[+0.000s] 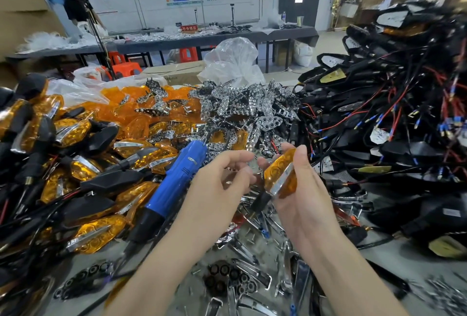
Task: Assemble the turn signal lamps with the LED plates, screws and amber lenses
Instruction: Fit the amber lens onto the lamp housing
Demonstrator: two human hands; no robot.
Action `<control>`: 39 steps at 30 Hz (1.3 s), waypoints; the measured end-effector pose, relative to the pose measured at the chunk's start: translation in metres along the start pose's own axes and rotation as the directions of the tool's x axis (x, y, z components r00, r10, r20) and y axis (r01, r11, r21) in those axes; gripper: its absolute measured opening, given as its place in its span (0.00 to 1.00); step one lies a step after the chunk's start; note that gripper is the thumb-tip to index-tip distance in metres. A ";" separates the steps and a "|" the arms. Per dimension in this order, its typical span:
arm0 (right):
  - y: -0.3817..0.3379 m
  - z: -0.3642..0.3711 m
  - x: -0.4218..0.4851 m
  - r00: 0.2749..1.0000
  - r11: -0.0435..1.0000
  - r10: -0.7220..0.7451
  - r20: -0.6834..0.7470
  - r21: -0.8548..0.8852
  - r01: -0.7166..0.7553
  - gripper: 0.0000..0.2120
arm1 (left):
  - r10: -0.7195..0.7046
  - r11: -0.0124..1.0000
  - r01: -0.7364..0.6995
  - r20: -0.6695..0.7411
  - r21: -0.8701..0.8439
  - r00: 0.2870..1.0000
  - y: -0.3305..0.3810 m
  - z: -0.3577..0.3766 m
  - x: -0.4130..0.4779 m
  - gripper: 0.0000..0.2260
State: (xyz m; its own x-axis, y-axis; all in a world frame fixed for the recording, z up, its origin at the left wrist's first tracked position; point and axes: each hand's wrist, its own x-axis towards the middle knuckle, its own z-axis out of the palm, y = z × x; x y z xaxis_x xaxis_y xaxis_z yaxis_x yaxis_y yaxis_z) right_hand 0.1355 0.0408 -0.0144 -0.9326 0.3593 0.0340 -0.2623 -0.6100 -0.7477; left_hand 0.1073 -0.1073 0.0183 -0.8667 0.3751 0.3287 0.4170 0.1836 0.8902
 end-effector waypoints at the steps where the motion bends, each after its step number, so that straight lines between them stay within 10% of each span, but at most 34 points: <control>1: 0.000 0.001 -0.001 0.999 1.000 0.026 -0.021 0.018 -0.025 0.23 | 0.006 1.000 -0.006 0.003 0.008 1.000 0.002 0.003 0.001 0.12; 28: -0.007 0.004 -0.003 0.958 0.964 0.234 -0.164 0.170 -0.206 0.37 | 0.052 0.995 -0.061 0.102 0.080 0.993 0.025 0.023 0.013 0.09; 35: -0.005 0.006 -0.002 0.954 0.975 0.216 -0.209 0.106 -0.197 0.31 | 0.109 0.977 -0.123 0.089 0.173 0.990 0.027 0.022 0.015 0.11; 39: -0.005 0.007 -0.003 0.924 0.972 0.234 -0.302 0.066 -0.224 0.24 | 0.322 0.810 -0.284 0.016 0.514 0.947 0.025 0.030 0.006 0.09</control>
State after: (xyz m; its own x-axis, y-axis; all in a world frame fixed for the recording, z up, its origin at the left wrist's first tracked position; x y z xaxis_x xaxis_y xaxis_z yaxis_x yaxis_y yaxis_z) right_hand 0.1380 0.0376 -0.0058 -0.8485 0.4028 -0.3433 -0.0623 -0.7202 -0.6909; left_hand 0.1210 -0.0734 0.0335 -0.6819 0.4290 0.5924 0.7243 0.5090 0.4651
